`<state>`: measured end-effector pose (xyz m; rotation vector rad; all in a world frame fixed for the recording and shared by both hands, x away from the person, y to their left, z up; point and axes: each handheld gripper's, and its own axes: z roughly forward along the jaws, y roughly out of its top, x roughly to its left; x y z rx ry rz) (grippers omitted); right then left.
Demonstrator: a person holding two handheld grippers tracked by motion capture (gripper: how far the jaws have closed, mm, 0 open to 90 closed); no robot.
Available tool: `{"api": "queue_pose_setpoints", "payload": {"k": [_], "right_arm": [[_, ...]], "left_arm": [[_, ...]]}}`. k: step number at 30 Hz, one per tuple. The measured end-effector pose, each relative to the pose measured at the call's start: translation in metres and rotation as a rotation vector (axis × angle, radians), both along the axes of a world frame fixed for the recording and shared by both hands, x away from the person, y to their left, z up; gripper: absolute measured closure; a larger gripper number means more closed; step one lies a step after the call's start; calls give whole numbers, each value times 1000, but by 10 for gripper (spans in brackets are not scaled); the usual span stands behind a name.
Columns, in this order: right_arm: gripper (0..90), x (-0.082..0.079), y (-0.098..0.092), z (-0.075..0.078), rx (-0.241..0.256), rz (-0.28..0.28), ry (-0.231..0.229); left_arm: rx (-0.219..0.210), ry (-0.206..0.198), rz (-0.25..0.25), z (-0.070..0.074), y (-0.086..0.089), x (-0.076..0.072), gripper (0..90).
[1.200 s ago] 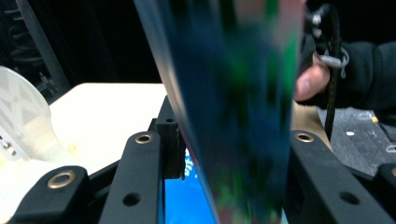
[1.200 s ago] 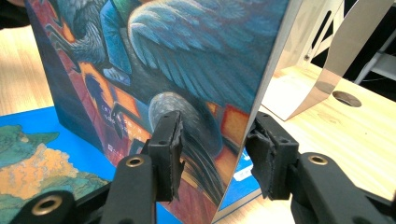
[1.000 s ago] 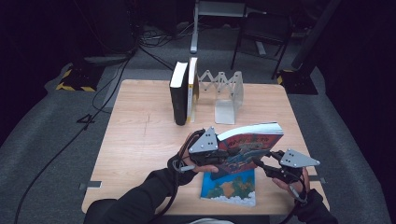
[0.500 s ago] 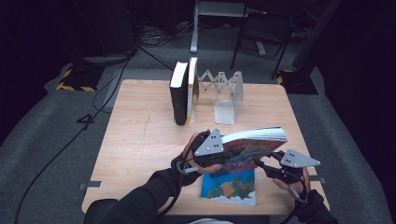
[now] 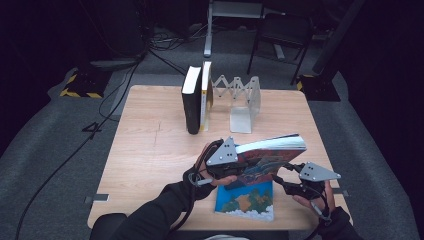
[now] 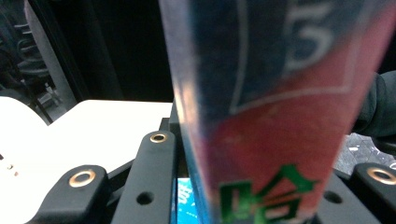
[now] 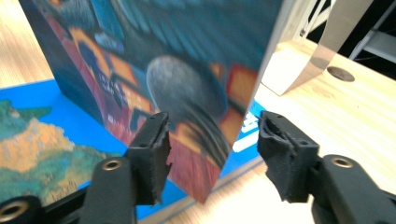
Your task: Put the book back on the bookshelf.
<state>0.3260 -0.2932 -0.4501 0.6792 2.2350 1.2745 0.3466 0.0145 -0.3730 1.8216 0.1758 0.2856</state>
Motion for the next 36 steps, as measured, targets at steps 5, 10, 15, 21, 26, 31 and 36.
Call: {"api": "queue_pose_setpoints", "payload": {"k": [5, 10, 15, 21, 26, 31, 36], "right_arm": [[366, 1, -12, -3, -36, 33, 95], [347, -1, -26, -10, -67, 10, 135], [330, 1, -39, -24, -105, -58, 163], [321, 6, -47, -43, -132, -115, 198], [302, 7, -52, -51, -128, -129, 223], [280, 7, -57, -54, -96, -143, 242], [265, 10, -60, -54, -79, -139, 274]], "left_arm": [[-5, 8, 3, 0, 1, 1, 731], [-23, 23, 22, -2, 3, 7, 729], [-33, 36, 32, -2, 4, 11, 731], [-31, 35, 39, -2, 3, 12, 730], [-29, 30, 39, -2, 2, 13, 731], [-28, 34, 43, 0, 0, 19, 732], [-25, 37, 43, 4, -6, 23, 737]]}}
